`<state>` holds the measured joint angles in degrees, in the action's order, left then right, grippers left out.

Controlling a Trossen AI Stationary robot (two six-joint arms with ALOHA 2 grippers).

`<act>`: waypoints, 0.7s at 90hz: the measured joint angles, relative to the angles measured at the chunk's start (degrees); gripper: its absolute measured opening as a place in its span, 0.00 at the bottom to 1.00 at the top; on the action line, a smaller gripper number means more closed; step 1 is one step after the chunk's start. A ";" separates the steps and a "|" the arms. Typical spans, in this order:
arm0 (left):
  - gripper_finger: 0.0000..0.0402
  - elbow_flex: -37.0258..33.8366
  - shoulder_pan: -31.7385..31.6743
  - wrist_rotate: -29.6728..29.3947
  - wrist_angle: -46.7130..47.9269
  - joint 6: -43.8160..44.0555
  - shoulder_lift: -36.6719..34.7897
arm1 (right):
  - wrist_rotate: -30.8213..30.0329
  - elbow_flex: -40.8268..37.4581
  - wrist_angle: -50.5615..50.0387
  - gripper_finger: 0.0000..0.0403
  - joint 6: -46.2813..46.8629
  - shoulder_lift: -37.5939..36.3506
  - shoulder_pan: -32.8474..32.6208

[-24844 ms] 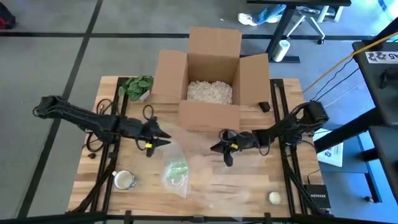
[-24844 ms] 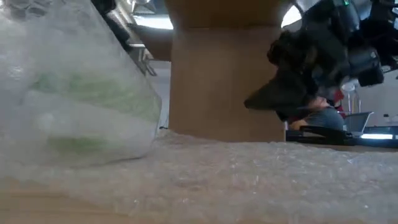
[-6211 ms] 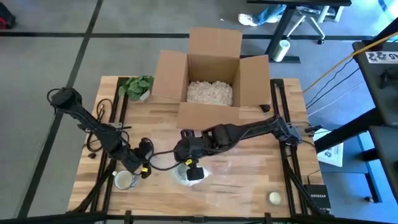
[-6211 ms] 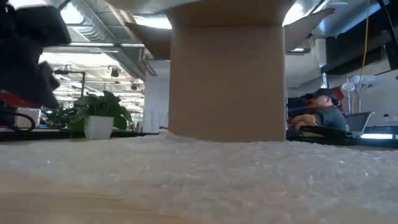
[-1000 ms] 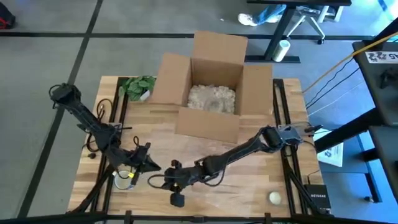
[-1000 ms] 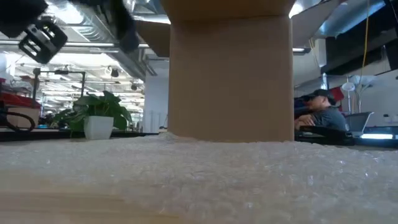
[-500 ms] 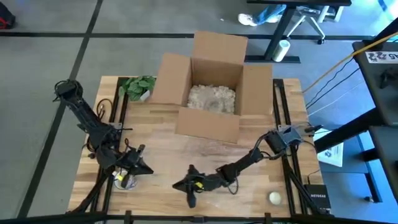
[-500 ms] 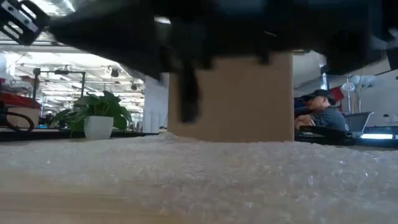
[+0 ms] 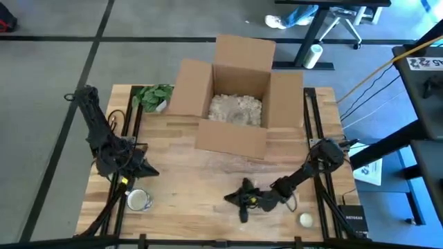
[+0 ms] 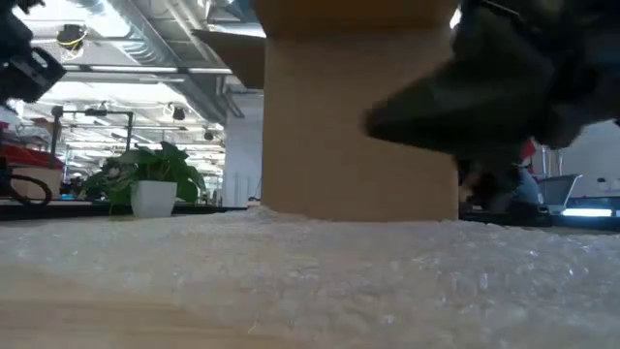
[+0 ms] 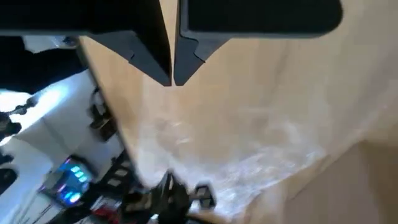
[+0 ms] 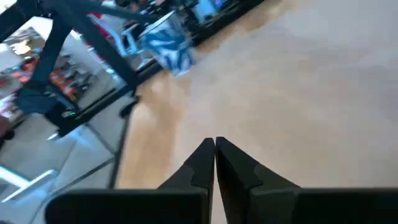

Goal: Wrap mug
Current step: Put the blue mug on the bubble wrap

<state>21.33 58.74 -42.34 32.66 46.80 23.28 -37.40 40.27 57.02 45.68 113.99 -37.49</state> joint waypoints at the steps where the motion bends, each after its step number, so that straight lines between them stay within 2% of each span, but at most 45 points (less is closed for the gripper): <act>1: 0.00 0.50 0.00 0.25 1.65 0.69 -0.35 | -0.21 -0.67 0.02 0.00 0.28 -0.53 -0.11; 17: 0.00 9.58 -0.05 6.95 27.62 10.86 0.31 | -2.19 -9.94 -0.20 0.00 4.22 -5.05 0.02; 27: 0.00 14.81 -0.10 11.37 38.18 14.83 3.85 | -3.67 -13.48 -0.28 0.00 8.29 -5.24 0.43; 43: 0.00 19.37 -0.11 19.43 39.99 15.22 9.95 | -4.52 -15.31 0.52 0.00 11.15 -5.31 0.80; 63: 0.02 21.56 -0.11 30.24 36.72 24.09 13.36 | -4.34 -15.29 1.22 0.00 11.24 -5.31 0.78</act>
<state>42.89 58.63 -12.10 69.38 70.89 36.64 -41.74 24.97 58.24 56.92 108.68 -36.71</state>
